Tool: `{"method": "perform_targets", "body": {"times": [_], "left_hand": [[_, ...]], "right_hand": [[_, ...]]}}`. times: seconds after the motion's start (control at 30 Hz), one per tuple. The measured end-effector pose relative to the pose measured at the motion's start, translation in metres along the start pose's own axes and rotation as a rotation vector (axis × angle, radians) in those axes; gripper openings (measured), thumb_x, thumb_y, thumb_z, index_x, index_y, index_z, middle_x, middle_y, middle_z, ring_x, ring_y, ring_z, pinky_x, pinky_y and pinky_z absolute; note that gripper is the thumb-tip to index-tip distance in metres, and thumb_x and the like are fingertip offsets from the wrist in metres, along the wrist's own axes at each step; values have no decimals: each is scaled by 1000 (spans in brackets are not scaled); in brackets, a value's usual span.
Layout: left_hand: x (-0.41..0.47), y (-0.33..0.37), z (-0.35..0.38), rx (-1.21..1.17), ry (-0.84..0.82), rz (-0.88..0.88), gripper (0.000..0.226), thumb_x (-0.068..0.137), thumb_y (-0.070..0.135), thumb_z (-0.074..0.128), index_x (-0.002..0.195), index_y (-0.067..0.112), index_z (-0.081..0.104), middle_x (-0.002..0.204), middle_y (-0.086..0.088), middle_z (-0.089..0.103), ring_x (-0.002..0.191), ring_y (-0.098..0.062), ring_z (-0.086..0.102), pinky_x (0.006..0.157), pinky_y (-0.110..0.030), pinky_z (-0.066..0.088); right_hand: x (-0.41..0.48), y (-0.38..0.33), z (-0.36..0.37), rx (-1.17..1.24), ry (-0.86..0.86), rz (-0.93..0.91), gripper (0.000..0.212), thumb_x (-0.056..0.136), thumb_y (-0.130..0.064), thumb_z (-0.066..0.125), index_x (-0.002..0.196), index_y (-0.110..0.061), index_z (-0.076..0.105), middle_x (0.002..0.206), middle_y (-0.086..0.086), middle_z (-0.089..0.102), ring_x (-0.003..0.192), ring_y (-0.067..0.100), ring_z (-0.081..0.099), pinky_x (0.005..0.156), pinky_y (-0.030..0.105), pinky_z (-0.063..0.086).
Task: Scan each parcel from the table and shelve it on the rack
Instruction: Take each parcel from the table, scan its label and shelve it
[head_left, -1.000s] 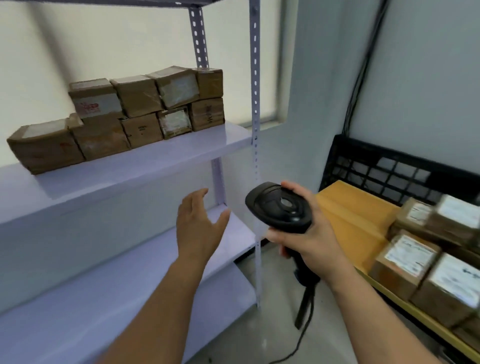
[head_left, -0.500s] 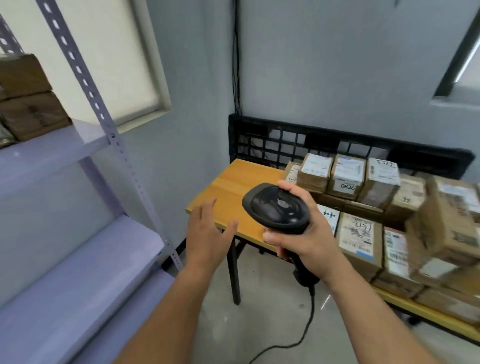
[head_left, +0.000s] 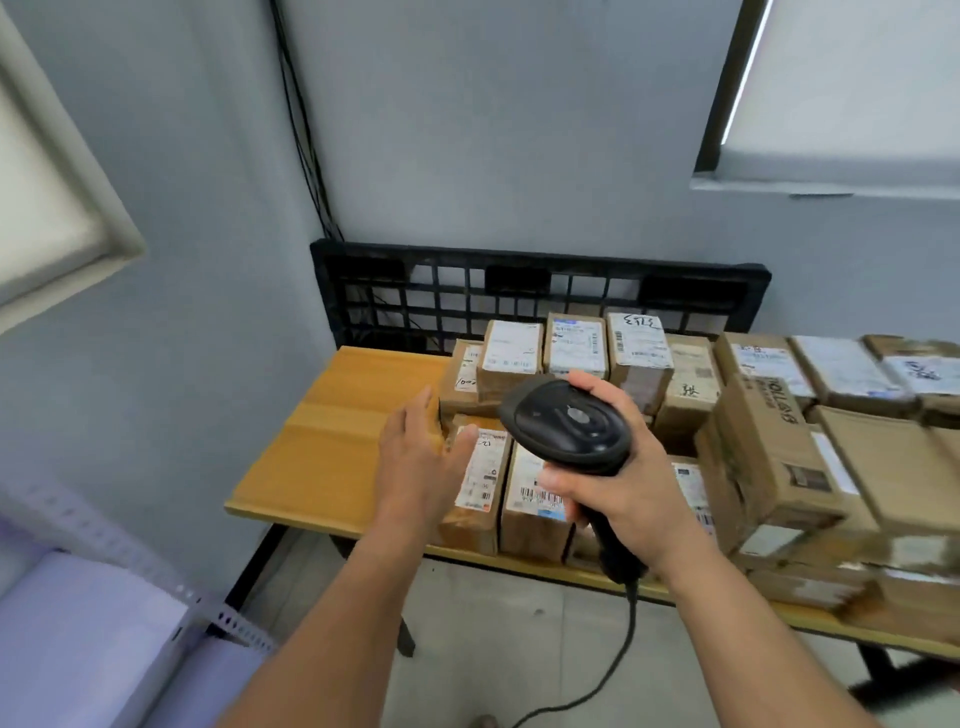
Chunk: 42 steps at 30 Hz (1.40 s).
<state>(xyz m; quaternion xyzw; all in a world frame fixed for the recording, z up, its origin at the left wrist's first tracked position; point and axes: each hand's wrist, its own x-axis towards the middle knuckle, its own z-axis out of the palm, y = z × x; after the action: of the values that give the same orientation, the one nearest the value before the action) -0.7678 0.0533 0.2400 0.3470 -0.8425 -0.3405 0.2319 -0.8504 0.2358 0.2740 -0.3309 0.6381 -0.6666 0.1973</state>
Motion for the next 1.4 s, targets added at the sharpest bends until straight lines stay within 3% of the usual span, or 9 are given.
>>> {"method": "perform_targets", "body": {"times": [0.2,0.3,0.4,0.6,0.67,0.77,0.83,1.23,1.4], "left_hand": [[70,10,25,-5,-126,-10,61,99,44,43,152,22,22,151,-3,33,139,-17,29,107,-36,31],[103,8,40,-6,-179,-9,54,97,54,33,141,22,40,131,8,45,124,-12,41,103,-34,36],[134,0,59,-51,-228,-38,64,87,67,21,121,23,52,112,4,60,105,-16,56,90,-45,52],[182,-2,90,-98,-289,-54,36,103,42,27,101,22,58,102,0,60,90,-14,57,69,-28,44],[192,-6,99,-113,-301,-100,34,103,40,29,106,20,57,105,-3,60,87,-16,57,63,-25,40],[194,-11,105,-187,-391,-229,42,103,37,38,142,21,42,119,-2,61,95,-14,61,67,-27,52],[186,-13,103,-292,-463,-306,50,103,35,42,150,25,30,109,7,61,91,-10,63,62,-22,54],[167,-17,79,-592,-641,-363,72,94,17,58,150,42,21,116,-4,65,86,-15,69,58,-20,53],[158,-24,58,-657,-695,-304,86,88,4,62,149,47,20,115,-13,68,98,-26,70,73,-28,56]], "right_hand": [[46,10,-22,-55,59,32,82,71,2,82,129,-46,50,119,11,61,56,21,64,50,31,54],[67,20,-30,-45,90,47,81,70,-3,84,130,-45,50,118,17,60,59,20,66,51,33,54],[85,33,-37,-37,123,87,81,67,-8,84,131,-45,49,117,19,60,58,23,65,51,34,54],[111,56,-47,-57,141,147,82,73,3,81,131,-46,49,120,18,60,54,23,63,49,33,53],[118,61,-48,-57,146,172,82,73,3,81,130,-46,49,120,18,60,53,23,63,49,32,54],[128,69,-47,-45,144,206,81,73,4,80,132,-43,48,123,12,60,53,24,62,50,32,54],[133,72,-45,-30,139,233,81,73,5,80,130,-44,48,125,7,59,53,25,61,51,33,54],[148,97,-25,55,38,372,78,75,5,79,126,-47,50,120,14,62,53,30,61,48,33,53],[145,84,-30,65,52,329,79,75,6,79,128,-44,50,120,11,63,53,33,62,48,35,54]]}}
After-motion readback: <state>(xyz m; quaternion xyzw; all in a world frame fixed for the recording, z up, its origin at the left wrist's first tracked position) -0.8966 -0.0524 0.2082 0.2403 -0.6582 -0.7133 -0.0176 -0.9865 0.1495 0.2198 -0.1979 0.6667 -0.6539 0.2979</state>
